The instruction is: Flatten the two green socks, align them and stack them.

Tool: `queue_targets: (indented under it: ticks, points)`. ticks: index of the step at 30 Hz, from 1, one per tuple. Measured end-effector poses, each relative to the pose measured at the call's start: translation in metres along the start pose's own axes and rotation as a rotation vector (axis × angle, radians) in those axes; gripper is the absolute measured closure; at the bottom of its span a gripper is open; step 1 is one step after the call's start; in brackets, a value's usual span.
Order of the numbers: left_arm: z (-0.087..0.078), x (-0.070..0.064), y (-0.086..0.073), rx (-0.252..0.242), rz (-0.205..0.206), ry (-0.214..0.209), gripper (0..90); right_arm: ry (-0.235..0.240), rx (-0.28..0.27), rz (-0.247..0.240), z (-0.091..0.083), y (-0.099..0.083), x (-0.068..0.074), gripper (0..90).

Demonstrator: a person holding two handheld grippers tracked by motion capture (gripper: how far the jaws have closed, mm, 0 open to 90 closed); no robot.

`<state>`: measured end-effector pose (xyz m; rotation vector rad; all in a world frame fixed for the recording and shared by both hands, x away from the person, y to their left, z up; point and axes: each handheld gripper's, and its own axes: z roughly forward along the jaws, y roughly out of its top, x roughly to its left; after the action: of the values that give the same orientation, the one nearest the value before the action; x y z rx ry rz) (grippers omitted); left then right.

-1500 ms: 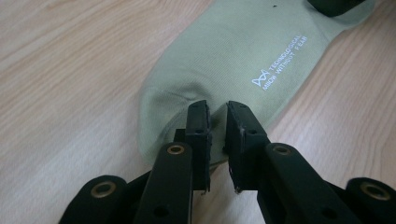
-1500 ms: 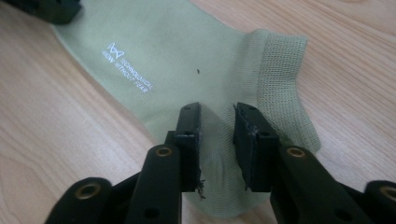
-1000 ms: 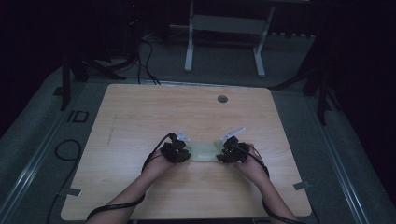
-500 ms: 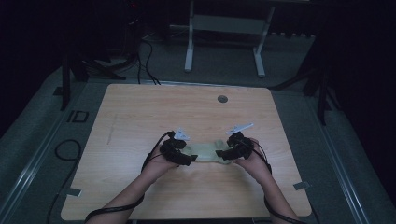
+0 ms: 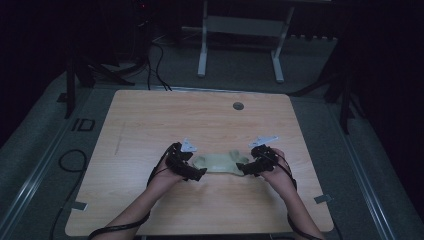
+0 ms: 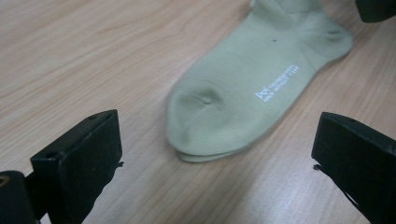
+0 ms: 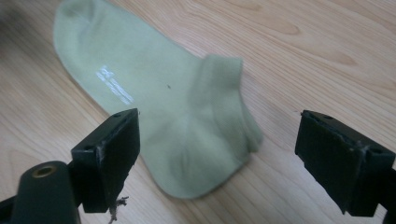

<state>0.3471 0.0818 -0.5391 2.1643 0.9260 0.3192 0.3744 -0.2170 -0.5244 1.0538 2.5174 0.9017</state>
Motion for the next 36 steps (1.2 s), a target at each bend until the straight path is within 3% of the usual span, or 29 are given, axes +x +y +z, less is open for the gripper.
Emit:
queue_targets:
  ticks: [3,7,20,26,30,36]
  points:
    - [-0.001,0.0,-0.003,0.026,-0.002,-0.036,1.7,-0.007,-0.002,0.002,-0.001,-0.005,-0.002,14.0]
    - [-0.005,0.001,-0.01,0.013,-0.02,-0.04,1.7,-0.021,-0.007,0.006,-0.004,-0.011,-0.005,14.1]
    - [-0.028,0.014,-0.039,0.003,-0.047,0.022,1.7,-0.073,-0.005,0.036,-0.021,-0.043,-0.021,14.2]
    - [-0.04,0.022,-0.058,0.003,-0.069,0.054,1.7,-0.098,-0.008,0.079,-0.029,-0.061,-0.029,14.2]
    - [-0.049,0.028,-0.071,-0.002,-0.105,0.062,1.8,-0.107,-0.001,0.099,-0.034,-0.072,-0.033,14.1]
    - [-0.064,0.034,-0.088,0.003,-0.12,0.087,1.8,-0.12,0.001,0.136,-0.04,-0.085,-0.039,14.2]
